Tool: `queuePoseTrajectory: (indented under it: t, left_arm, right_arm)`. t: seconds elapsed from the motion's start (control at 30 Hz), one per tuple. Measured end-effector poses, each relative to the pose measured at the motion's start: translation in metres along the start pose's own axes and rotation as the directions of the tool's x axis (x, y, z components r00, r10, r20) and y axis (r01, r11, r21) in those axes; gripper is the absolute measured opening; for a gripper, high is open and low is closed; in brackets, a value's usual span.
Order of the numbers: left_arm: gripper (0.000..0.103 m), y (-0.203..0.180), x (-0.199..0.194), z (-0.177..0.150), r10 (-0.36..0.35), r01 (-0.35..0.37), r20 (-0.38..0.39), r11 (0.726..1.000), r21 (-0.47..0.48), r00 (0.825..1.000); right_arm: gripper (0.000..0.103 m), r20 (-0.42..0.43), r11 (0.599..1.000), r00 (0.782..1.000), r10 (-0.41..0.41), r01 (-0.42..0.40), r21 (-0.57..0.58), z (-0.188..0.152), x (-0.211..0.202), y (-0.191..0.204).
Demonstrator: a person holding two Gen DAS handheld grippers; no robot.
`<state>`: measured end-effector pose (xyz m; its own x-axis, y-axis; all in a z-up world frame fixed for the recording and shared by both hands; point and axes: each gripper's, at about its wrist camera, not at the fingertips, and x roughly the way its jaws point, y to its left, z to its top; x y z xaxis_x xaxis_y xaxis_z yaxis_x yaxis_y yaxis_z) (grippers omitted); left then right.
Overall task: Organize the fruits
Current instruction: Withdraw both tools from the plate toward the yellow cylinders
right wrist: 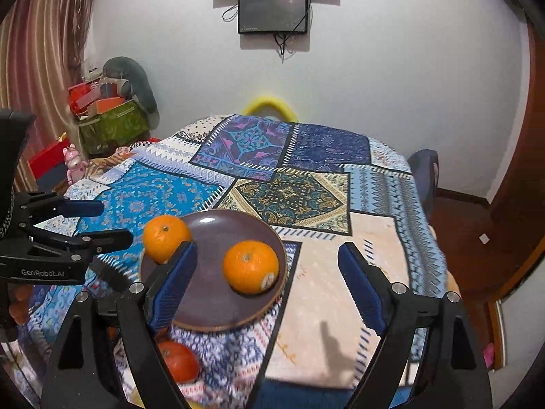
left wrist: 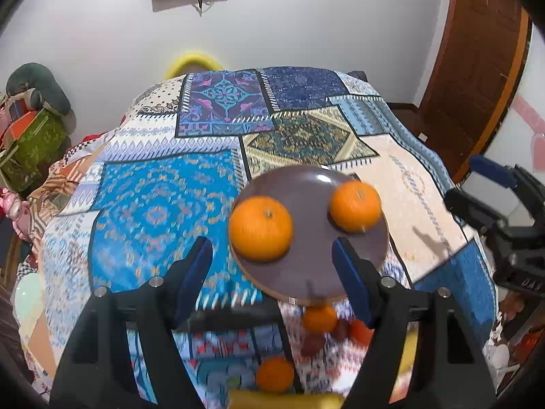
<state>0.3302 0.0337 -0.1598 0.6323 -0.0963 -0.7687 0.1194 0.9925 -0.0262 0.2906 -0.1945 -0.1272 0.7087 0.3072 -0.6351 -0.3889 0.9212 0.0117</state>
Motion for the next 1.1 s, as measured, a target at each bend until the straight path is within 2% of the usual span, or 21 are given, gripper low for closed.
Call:
queuePoseTrajectory:
  t: [0.13, 0.23, 0.57, 0.8, 0.9, 1.1]
  left_arm:
    - [0.074, -0.004, -0.017, -0.025, 0.006, -0.006, -0.014, 1.0, 0.007, 1.0]
    - [0.081, -0.004, -0.027, -0.048, 0.005, -0.005, -0.027, 1.0, -0.026, 1.0]
    - [0.082, -0.014, -0.043, -0.105, -0.007, 0.004, -0.082, 1.0, -0.028, 0.997]
    - [0.082, -0.026, -0.03, -0.133, 0.005, -0.001, -0.153, 1.0, 0.028, 0.988]
    - [0.082, -0.029, -0.023, -0.139, -0.012, 0.016, -0.165, 1.0, 0.022, 0.986]
    - [0.085, -0.031, -0.008, -0.15, -0.003, 0.005, -0.181, 1.0, 0.008, 0.984]
  right_arm:
    - [0.084, 0.002, 0.999, 1.0, -0.021, 0.021, -0.038, -0.012, -0.022, 0.009]
    - [0.084, -0.004, 0.999, 1.0, -0.017, 0.017, -0.05, -0.021, -0.033, 0.015]
    - [0.084, -0.061, 0.999, 0.998, 0.004, -0.007, -0.052, -0.059, -0.049, 0.032]
    - [0.084, -0.098, 0.999, 0.995, 0.028, -0.031, -0.034, -0.076, -0.05, 0.046]
    - [0.084, -0.12, 0.999, 0.992, 0.042, -0.046, -0.029, -0.083, -0.047, 0.051]
    - [0.084, -0.171, 0.997, 0.983, 0.061, -0.069, -0.042, -0.093, -0.032, 0.065]
